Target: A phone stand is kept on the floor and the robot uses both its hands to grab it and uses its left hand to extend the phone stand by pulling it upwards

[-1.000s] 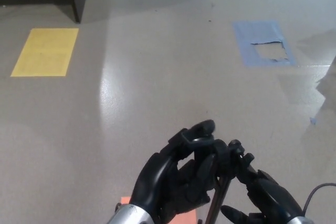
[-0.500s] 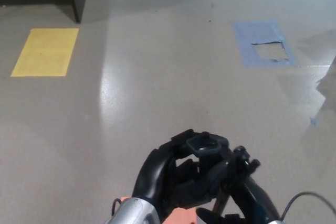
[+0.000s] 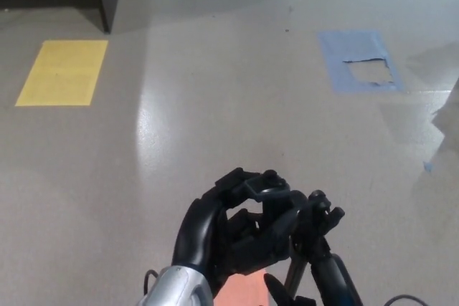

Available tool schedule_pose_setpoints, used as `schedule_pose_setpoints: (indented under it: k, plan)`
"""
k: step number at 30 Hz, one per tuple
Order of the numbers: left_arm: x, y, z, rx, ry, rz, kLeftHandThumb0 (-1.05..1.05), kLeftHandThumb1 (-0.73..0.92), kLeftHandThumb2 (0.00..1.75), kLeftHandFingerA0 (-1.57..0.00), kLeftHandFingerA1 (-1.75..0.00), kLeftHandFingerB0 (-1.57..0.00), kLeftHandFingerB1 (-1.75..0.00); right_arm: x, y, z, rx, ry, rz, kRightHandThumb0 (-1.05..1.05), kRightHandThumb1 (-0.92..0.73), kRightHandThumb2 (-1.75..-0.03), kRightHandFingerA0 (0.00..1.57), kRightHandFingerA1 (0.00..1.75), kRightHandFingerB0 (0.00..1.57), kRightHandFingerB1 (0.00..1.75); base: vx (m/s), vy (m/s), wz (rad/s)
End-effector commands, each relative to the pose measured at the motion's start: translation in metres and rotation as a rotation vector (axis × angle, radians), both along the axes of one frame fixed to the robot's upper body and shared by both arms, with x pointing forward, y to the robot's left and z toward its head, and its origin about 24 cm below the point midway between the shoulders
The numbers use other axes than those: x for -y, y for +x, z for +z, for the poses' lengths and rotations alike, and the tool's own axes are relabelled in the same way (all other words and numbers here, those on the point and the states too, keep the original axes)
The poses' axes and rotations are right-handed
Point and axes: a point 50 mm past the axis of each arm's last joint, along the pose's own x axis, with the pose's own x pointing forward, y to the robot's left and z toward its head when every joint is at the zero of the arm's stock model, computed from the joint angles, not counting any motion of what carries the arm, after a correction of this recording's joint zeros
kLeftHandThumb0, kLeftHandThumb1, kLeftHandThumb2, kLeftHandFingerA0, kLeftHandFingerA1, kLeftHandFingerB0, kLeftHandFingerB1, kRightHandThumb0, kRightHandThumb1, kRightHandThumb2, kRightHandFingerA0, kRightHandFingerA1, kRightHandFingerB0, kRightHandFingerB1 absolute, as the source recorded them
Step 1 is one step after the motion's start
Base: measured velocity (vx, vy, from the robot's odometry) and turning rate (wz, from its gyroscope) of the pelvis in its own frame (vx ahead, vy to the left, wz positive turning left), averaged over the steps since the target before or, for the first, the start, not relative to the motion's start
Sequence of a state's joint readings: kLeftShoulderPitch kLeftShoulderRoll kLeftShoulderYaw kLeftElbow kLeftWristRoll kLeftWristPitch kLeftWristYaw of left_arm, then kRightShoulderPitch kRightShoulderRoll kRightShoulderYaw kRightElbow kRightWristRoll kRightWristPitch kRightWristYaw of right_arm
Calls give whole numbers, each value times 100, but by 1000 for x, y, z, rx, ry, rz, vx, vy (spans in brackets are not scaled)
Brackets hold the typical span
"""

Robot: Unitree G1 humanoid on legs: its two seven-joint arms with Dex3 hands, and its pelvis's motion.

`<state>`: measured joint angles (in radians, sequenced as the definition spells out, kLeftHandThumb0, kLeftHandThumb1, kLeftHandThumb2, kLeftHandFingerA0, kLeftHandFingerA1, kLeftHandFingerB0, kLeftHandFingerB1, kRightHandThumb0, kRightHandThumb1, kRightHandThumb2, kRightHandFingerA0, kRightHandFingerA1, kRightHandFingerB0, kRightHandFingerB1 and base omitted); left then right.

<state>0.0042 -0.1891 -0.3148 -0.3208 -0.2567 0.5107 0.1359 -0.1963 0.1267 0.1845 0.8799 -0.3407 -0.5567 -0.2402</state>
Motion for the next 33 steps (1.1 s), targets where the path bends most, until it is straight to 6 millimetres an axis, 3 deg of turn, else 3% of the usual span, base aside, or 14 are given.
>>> schedule_pose_setpoints:
  k: [1,3,8,9,11,13,16,18,19,20,26,29,30,33]
  plan:
    - [35,-5,23,44,-110,1,-26,69,62,-81,-175,-58,-175,6,2,8,84,200,-148,-105,-66,-112,72,95,20,79,0,0,0]
    - [38,-6,29,68,-137,-10,-26,67,64,-82,-175,-59,-175,8,2,8,103,150,-136,-98,-86,-66,68,99,14,83,0,0,0]
    - [50,-7,62,156,-241,-38,-24,62,71,-81,-175,-57,-175,14,4,3,82,64,-161,-103,-92,-68,36,103,39,93,0,0,0]
    - [54,-7,80,227,-254,-36,-20,63,71,-78,-175,-54,-175,16,5,0,54,61,-174,-98,-68,-125,157,140,119,118,0,0,0]
    - [60,-7,111,314,-296,-54,-15,69,71,-70,-175,-50,-175,18,4,-3,18,85,-187,-53,-38,-109,155,141,157,141,0,0,0]
    - [63,-6,131,360,-343,-79,-14,69,72,-68,-175,-50,-175,20,4,-5,-1,89,-195,-105,-71,-107,152,137,140,129,0,0,0]
    - [67,-3,153,390,-416,-105,-10,67,78,-83,-175,-49,-175,21,3,-6,0,75,-191,-55,-40,-110,156,142,157,142,0,0,0]
    - [69,0,172,420,-435,-108,-11,59,81,-92,-175,-59,-175,22,2,-8,-5,77,-188,-105,-70,-106,147,136,135,130,0,0,0]
    - [69,1,178,430,-443,-117,-23,51,92,-124,-153,-93,-137,22,1,-9,-10,73,-190,-56,-39,-110,155,142,155,142,0,0,0]
    - [70,1,181,435,-451,-124,-10,51,86,-97,-175,-65,-175,23,0,-10,-11,65,-189,-105,-71,-106,141,136,132,133,0,0,0]
    - [71,4,203,441,-500,-144,-12,43,93,-102,-175,-70,-175,26,-5,-15,-32,44,-196,-105,-74,-123,142,137,124,127,0,0,0]
    - [71,4,217,478,-500,-149,-16,38,93,-104,-175,-74,-175,28,-6,-16,-40,46,-195,-105,-92,-75,131,136,117,137,0,0,0]
    - [71,2,226,502,-508,-157,-16,35,92,-105,-175,-77,-175,28,-6,-17,-48,55,-199,-105,-74,-122,138,136,119,129,0,0,0]
    - [70,-1,242,554,-546,-189,-11,37,93,-103,-175,-76,-175,29,-6,-17,-55,48,-202,-105,-74,-122,138,137,116,127,0,0,0]
